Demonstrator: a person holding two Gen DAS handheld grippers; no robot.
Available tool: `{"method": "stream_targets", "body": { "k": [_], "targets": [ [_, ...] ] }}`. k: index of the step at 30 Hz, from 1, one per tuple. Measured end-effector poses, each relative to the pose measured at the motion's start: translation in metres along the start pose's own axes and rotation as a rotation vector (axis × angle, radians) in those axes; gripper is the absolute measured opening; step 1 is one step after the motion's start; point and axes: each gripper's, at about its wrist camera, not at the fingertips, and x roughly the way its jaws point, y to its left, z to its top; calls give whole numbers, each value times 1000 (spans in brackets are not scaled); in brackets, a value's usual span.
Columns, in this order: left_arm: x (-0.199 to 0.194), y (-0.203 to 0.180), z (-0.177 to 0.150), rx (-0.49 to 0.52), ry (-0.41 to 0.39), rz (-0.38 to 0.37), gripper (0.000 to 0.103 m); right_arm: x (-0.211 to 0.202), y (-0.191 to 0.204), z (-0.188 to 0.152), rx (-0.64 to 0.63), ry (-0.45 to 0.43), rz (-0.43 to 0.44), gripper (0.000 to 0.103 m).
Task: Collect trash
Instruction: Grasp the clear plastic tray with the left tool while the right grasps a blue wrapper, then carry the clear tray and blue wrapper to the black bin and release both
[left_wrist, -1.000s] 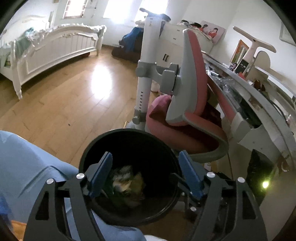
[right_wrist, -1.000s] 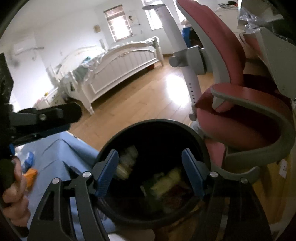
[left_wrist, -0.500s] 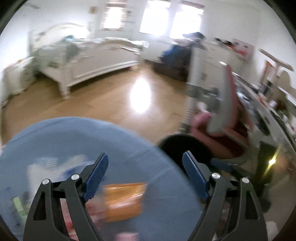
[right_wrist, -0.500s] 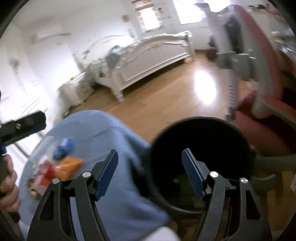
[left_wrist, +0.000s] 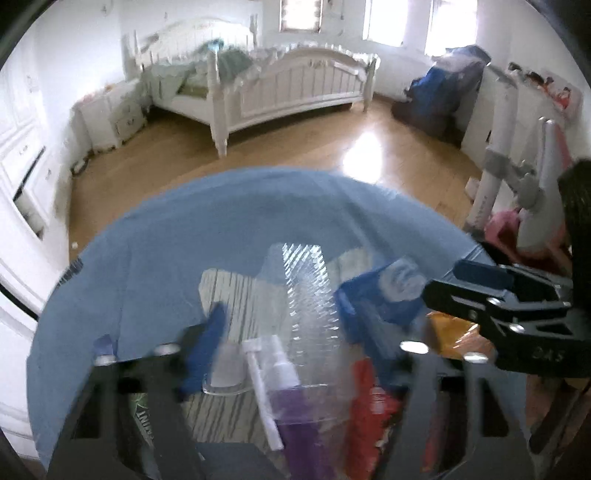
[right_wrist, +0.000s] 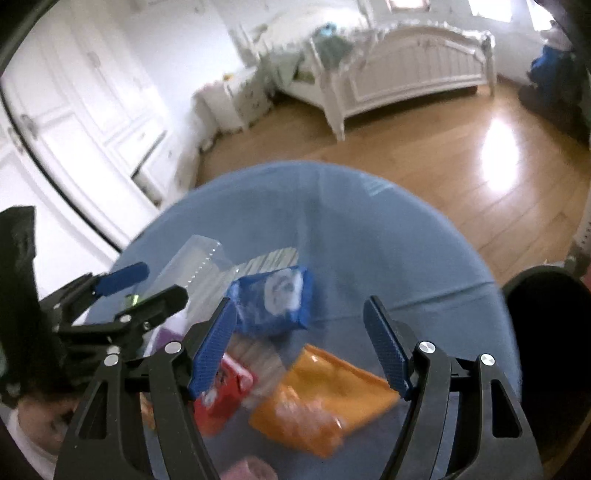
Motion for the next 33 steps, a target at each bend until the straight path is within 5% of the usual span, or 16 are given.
{"method": "stream_targets", "body": {
  "k": [2,4,10,16,22,27,33],
  "targets": [
    [6,9,-3,-24,25,-14,44,15,10,5,-20,44,-16,63],
    [8,15,-6,-27,12,-15,42,25,14,3,-48,68,-36,40],
    [-6,25,-7,-75,-55,-49,39,11,14,-1,-42,-36,-28,22],
    [-41,13,3,-88,-163,-100,39,-56,2,-14,-20,-290,-90,21],
    [-70,-32,15,-37,-253,-198,39,-128,-14,-47,-3,-557,-329,20],
    [-73,-89,21,45,-264,-304,39,-171,-55,-74,55,-651,-512,21],
    [-57,-155,19,121,-237,-415,39,-200,-108,-106,103,-659,-666,21]
  ]
}}
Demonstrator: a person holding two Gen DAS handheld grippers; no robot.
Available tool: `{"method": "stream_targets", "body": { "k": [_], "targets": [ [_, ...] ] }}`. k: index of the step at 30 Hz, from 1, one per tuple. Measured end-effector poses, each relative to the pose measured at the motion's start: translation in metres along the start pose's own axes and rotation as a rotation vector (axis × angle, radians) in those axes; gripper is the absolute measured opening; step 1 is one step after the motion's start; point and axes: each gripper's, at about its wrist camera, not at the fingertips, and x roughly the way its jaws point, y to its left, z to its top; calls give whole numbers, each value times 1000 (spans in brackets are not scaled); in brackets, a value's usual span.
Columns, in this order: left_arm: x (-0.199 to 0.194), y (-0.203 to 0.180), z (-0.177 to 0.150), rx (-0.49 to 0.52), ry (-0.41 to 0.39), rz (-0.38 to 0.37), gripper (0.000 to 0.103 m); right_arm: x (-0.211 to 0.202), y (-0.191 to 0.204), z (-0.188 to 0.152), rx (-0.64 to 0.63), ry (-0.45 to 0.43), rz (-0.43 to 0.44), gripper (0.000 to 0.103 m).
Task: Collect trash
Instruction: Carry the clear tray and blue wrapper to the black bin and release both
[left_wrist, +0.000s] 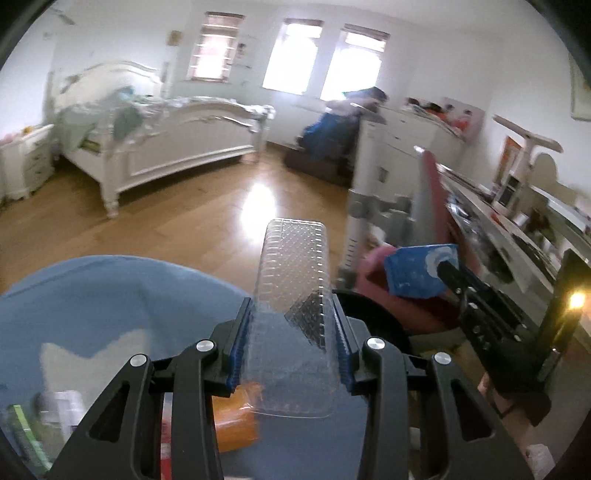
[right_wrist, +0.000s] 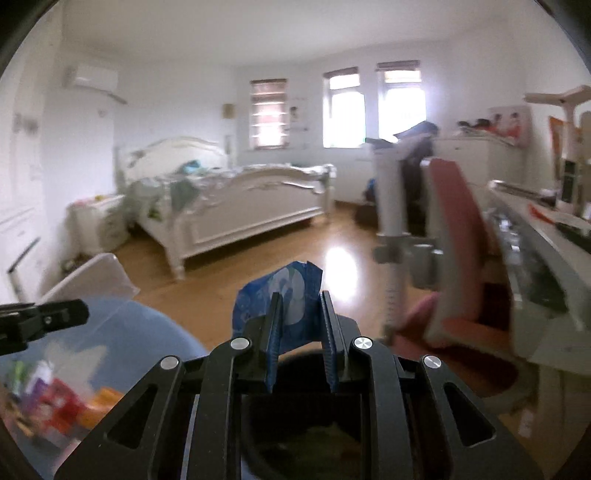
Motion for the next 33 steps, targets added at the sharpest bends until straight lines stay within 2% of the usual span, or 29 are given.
{"method": "stream_targets", "body": {
  "k": [4,13,30,33],
  "targets": [
    [32,-25,-2,12,31,-86,39,3,-29,-19,-10,21,-54,21],
    [90,-58,-11,37,113,-168,39,34,-72,-58,16,109,-116,21],
    [133,-71,-19,43,199,-165,40,57,-75,-77,55,177,-102,21],
    [139,-73,-15,40,201,-165,44,62,-74,-76,51,188,-94,24]
  ]
}}
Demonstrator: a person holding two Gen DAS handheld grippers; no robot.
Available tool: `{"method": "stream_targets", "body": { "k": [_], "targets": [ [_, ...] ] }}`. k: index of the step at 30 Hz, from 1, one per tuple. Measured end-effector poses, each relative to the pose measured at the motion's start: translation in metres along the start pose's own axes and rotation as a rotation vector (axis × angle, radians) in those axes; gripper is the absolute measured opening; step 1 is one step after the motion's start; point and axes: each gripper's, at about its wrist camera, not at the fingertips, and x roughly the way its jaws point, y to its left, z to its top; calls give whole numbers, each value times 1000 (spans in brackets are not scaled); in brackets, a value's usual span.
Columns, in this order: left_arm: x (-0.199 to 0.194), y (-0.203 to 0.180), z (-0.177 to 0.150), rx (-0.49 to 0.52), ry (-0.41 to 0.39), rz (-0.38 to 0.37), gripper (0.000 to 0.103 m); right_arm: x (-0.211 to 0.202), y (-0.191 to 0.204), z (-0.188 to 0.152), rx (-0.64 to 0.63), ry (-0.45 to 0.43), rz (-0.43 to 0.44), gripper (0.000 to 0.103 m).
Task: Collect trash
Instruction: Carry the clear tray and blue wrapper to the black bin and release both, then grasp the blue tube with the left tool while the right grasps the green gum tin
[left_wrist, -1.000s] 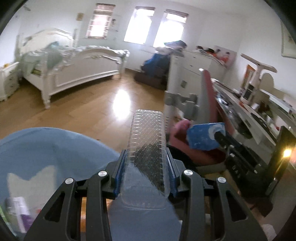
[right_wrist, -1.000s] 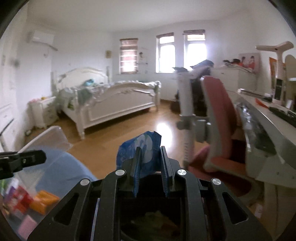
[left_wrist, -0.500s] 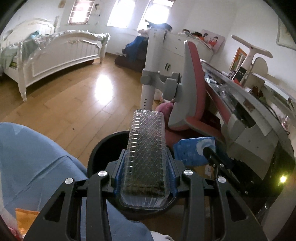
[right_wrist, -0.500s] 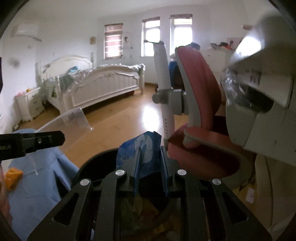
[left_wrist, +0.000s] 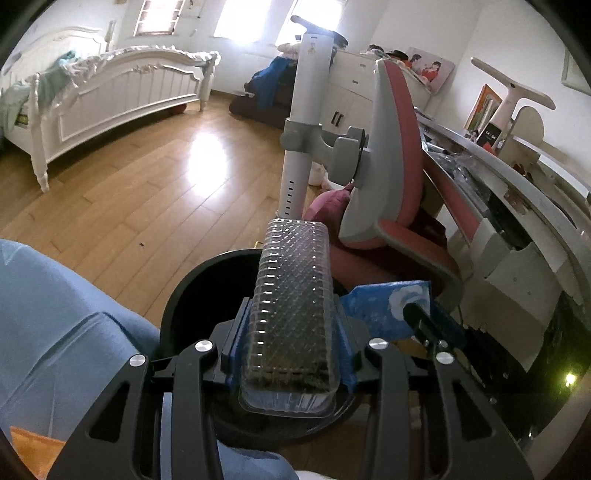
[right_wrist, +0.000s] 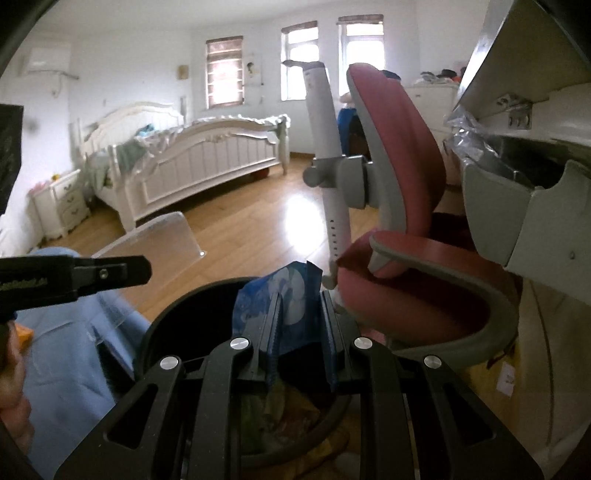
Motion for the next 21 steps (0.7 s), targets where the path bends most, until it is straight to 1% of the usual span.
{"method": "stream_targets", "body": {
  "k": [2,3,4,5,7,11,14,18,21],
  "targets": [
    [1,-1,3,-3,2,12,51,3,3,1,-6,7,-1,36],
    [0,-1,4,-4,-2,23,65,1,3,1,-3,-3,1,50],
    [-4,-2,5,-4,-17,31,79,-1,3,1,2,-16,6,69],
    [-7,-3,5,-2,-33,33,83,-4,2,2,11,-39,11,74],
    [-16,-5,5,12,-57,35,84,-6,5,2,8,-38,19,75],
    [-36,-3,4,6,-72,41,84,-7,11,1,6,-16,53,75],
    [-63,2,-1,-4,-102,51,84,-15,21,2,-4,-13,92,75],
    [-103,20,-13,-54,-133,109,85,-27,42,7,-4,1,195,75],
    [-137,45,-27,-117,-149,172,85,-36,68,9,-18,24,281,75]
  ]
}}
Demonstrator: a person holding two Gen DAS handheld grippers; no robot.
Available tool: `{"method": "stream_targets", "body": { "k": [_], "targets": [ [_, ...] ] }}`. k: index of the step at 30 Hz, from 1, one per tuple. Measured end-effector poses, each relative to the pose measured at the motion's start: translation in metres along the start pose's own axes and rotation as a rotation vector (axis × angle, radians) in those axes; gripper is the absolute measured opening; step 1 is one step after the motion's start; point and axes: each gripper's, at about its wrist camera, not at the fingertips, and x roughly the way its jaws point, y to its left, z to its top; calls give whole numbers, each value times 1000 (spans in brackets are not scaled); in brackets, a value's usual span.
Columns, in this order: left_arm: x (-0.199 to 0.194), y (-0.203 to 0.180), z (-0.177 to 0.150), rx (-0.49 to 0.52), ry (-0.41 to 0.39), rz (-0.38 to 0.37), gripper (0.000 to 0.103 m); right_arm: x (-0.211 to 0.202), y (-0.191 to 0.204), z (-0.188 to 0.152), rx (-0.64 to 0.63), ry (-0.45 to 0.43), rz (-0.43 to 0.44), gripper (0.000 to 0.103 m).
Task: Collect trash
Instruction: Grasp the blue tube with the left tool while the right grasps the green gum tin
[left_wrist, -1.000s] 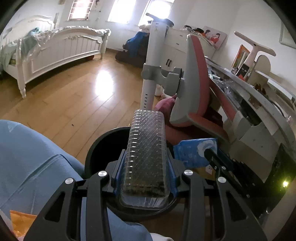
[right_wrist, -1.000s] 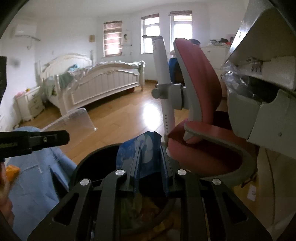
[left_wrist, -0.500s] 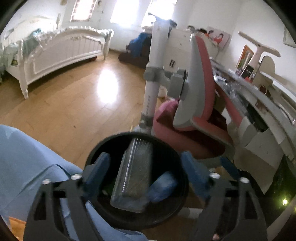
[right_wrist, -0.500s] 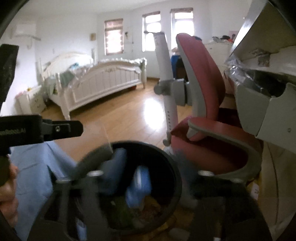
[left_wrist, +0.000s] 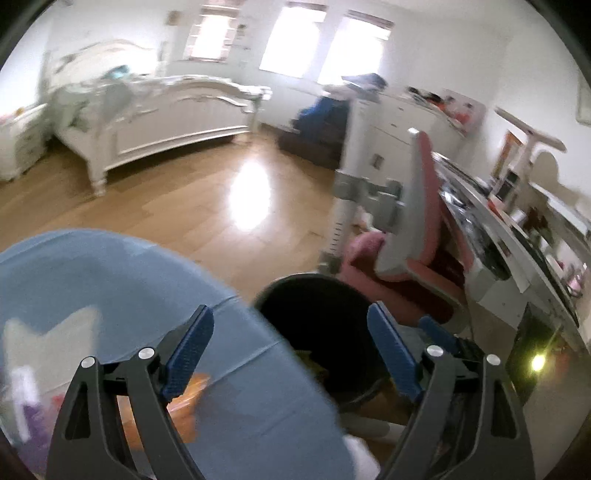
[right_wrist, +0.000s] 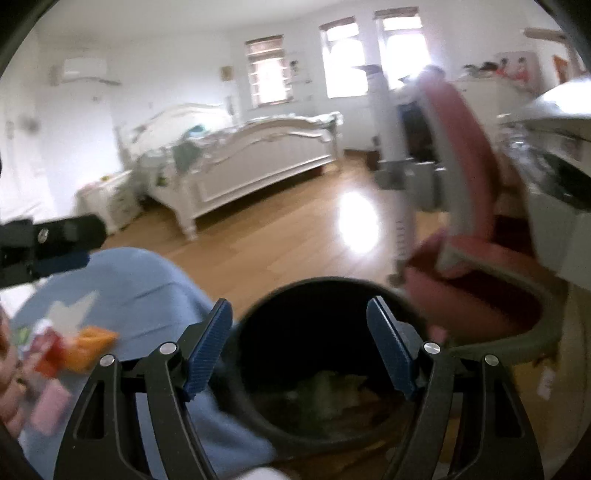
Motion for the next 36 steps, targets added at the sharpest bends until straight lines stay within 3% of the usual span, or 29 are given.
{"method": "stream_targets", "body": {
  "k": [11,15,18,20,24,29,34,36],
  "targets": [
    [-109,161,-45,-276,-72,301,83,-12,131,6,-105,126,324,75],
    [-135,215,-73,-367,-45,387,67,-15,200,3,-182,206,474,75],
    [-145,248,-94,-450,-5,384,54,-14,254,-2,-225,289,577,59],
    [-149,260,-101,-462,7,384,54,-8,295,-8,-273,352,623,55],
    [-147,270,-107,-477,21,377,54,3,362,-26,-393,426,635,55],
    [-158,285,-114,-494,12,365,54,25,418,-51,-518,529,597,55],
    [-159,289,-114,-488,8,355,54,41,443,-56,-579,543,547,33],
    [-155,288,-110,-471,13,350,54,45,442,-52,-560,553,554,32]
  ]
}}
